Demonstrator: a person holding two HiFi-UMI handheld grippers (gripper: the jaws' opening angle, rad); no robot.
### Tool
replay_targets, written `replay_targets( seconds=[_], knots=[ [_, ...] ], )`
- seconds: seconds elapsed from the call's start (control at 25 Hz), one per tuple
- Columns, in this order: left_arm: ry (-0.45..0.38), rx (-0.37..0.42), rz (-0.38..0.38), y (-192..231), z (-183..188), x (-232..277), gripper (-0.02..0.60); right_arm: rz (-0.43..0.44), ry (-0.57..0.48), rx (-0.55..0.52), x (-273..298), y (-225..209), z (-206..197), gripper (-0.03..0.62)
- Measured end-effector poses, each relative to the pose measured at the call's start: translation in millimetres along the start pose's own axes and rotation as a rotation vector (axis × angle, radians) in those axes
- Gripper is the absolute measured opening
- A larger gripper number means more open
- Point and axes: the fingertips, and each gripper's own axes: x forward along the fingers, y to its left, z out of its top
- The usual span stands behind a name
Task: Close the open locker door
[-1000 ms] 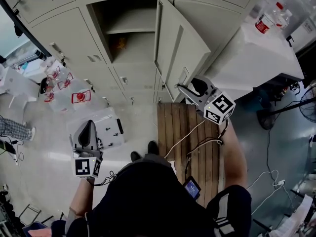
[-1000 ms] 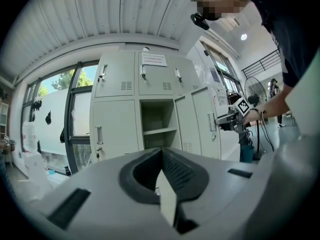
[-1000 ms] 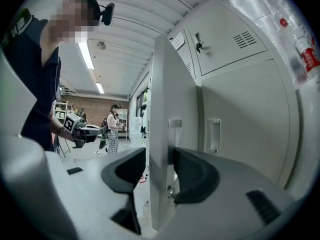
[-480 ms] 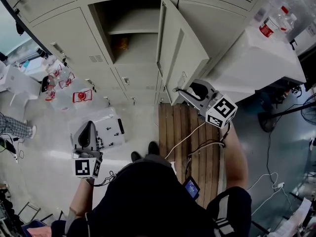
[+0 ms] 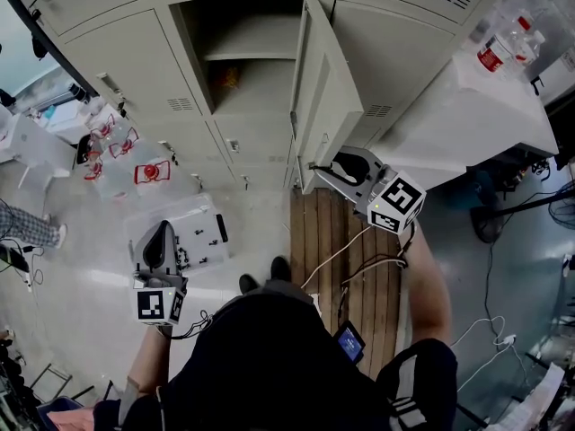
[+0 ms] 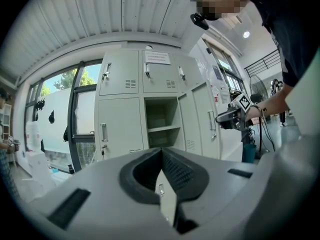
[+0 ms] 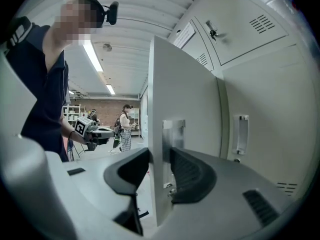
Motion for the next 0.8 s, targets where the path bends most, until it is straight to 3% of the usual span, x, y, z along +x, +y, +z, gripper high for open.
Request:
replay_targets(
  seconds=[0.44,0.72,0.8],
  knots=[
    [-0.041,-0.001,0.022,17.4,0.0,-9.3,0.003,0.053,-0.007,-0.016,46.6,23.3,7.8,0.121],
    [0.032,-0.019,0.068,34.9,-8.4,-18.8,0.003,-0.013,-0.018,-0.004,80.5,30.2,13.1,0.117],
    [0.010,-0.015,0.063,39.8,-11.3,-20.8,0.003,-0.039,-0.024,0.003,89.2,31.1,14.8,0.115]
  ],
)
